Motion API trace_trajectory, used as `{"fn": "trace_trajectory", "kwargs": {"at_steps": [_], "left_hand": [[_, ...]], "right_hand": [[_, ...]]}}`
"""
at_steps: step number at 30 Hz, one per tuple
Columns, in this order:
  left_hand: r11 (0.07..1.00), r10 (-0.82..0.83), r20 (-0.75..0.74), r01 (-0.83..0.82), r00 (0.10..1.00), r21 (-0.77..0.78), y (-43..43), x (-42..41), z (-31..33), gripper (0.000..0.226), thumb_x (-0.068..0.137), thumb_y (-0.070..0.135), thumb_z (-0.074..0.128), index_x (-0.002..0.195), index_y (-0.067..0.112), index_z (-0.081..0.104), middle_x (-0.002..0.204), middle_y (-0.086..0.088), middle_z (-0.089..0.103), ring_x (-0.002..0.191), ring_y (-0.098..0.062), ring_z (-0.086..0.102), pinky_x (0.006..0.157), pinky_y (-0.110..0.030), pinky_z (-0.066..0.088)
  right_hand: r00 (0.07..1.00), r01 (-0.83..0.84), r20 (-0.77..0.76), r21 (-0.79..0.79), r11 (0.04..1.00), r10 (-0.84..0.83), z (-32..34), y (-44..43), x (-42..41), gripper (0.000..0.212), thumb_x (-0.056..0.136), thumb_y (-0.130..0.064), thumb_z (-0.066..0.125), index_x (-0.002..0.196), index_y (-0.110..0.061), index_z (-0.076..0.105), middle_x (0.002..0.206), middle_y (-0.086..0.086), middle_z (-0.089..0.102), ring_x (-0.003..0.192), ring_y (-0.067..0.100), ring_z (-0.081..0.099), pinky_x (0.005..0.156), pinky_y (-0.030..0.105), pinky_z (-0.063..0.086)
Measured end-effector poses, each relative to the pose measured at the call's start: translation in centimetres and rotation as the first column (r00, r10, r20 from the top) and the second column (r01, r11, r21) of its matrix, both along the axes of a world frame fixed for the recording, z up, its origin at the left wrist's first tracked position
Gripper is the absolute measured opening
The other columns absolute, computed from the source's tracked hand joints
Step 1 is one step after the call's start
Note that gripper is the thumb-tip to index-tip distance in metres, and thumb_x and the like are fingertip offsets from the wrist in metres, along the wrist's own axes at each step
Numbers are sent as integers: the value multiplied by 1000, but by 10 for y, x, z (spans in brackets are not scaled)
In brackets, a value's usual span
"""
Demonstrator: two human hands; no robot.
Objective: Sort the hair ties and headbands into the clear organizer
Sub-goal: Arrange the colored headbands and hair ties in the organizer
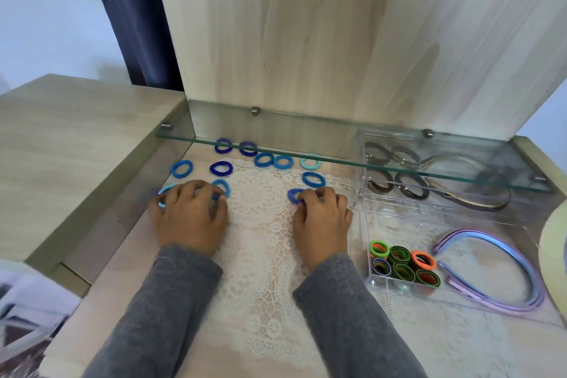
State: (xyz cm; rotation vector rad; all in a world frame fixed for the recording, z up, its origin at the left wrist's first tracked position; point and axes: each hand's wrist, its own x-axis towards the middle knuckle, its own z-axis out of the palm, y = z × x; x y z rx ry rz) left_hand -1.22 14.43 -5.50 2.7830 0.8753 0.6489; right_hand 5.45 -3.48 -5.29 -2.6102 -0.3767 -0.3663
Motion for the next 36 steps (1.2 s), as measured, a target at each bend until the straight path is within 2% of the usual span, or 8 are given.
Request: {"fn": "trace_trajectory", "kwargs": {"at_steps": [5,11,16,19,25,30,33,36], "left_hand": [[952,-303,43,304,952,-21,-3,-1,3,6,86,34,64,91,33,67,106,17,65,105,-11,56,97,-44,26],[832,-551,38,552,834,-56,-8,-4,4,13,83,29,70,92,37,67,111,28,64,115,-3,54,94,-29,22],[849,-509,105,519,854,-102,-7,-3,5,12,87,30,64,96,38,60,111,24,63,108,-2,55,96,-29,26],[890,-421,134,437,897,-131,-5,-1,3,13,92,28,57,103,33,59,111,17,62,106,-6,54,99,-33,32],[924,-345,-53,330,937,-193,-2,2,1,34,98,28,46,131,31,50,148,9,40,138,-12,32,114,-34,20],[922,-361,-183,321,914,-215,0,4,0,50,101,36,30,150,36,20,159,13,12,147,-10,10,119,-34,5],[925,-365,-234,323,901,-198,-1,5,0,52,102,39,24,152,37,11,160,13,3,147,-11,2,119,-34,0],[929,-359,-249,318,899,-191,-1,5,-1,52,102,39,23,152,37,9,160,13,2,148,-11,1,119,-34,-1]], "right_hand": [[999,5,41,66,998,-8,-4,0,2,15,87,-16,60,100,-18,67,102,6,58,96,29,47,78,38,31],[996,-88,19,143,986,86,-3,-1,5,13,92,-26,55,100,-31,64,106,-3,55,101,21,41,79,33,27],[957,-291,62,155,944,285,-1,2,0,12,92,-26,55,97,-33,63,101,-9,57,96,16,43,77,34,30],[925,-368,133,76,927,356,-2,4,-3,12,90,-24,56,95,-31,64,99,-10,58,95,15,46,78,36,34],[902,-408,132,-59,911,412,-1,4,-6,14,87,-25,56,96,-32,64,103,-12,57,98,15,48,82,39,36],[952,-288,100,-21,958,288,4,3,0,35,83,-21,52,115,-32,59,120,-8,53,114,17,41,92,39,31],[998,-58,14,-88,994,60,0,5,9,52,87,-20,47,139,-23,41,140,7,39,124,27,33,99,43,29],[991,65,-107,-156,986,-82,-3,5,13,56,92,-25,39,146,-18,25,147,14,26,130,31,25,105,42,22]]}}
